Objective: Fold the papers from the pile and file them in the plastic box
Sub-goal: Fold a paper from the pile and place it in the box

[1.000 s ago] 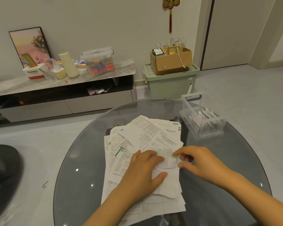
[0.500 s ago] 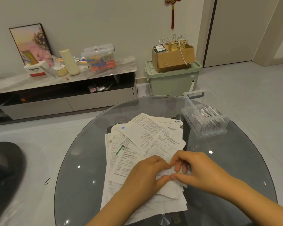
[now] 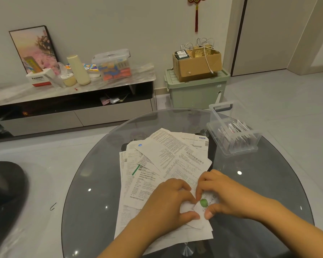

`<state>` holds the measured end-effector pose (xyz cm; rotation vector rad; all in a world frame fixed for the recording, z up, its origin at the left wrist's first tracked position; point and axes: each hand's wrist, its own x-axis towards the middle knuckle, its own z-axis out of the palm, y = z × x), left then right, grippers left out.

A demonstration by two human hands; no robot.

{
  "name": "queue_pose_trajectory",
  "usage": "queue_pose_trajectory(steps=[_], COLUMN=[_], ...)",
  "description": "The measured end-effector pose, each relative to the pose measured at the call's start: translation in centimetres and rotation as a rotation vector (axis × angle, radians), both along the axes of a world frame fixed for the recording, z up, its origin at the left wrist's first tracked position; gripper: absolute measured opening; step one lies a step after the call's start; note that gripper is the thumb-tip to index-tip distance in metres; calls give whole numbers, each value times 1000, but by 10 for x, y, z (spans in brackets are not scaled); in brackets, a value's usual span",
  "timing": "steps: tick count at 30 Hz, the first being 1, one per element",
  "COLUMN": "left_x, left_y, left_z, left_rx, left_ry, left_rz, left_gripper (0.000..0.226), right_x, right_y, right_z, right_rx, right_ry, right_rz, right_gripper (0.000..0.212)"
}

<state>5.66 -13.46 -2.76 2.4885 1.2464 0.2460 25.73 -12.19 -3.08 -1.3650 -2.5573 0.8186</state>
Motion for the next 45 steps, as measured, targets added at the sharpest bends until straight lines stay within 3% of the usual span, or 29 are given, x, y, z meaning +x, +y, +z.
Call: queue_pose_trajectory(steps=[6, 11, 18, 20, 26, 29, 33, 37, 41, 45], left_x=[2, -3, -15, -15, -9, -5, -5, -4, -5, -3], left_y=[0, 1, 9, 9, 1, 1, 4, 7, 9, 11], left_z=[1, 4, 7, 6, 6, 1, -3, -7, -6, -4], left_rx=[-16, -175, -334, -330, -242, -111, -88, -15, 49, 186], left_ry=[-50, -216, -393, -427, -254, -253, -324, -258, -155, -43], left_rz=[32, 136, 274, 303, 223, 178, 238, 273, 286, 250], left_gripper=[35, 20, 8, 15, 58, 45, 29, 33, 54, 49], right_x=[-6, -6, -7, -11, -28, -30, -28, -24, -25, -20], right_y=[5, 4, 8, 10, 12, 13, 13, 13, 11, 10], right_z=[-6, 4, 6, 2, -12, -12, -13, -15, -17, -11], right_rx=[88, 7, -82, -76, -13, 1, 4, 9, 5, 88], right_ry=[74, 232, 358, 381, 377, 377, 365, 281, 240, 155], right_rz=[-81, -174, -268, -340, -378, -406, -371, -355, -338, -261], right_gripper=[20, 13, 22, 24, 27, 32, 42, 51, 64, 47])
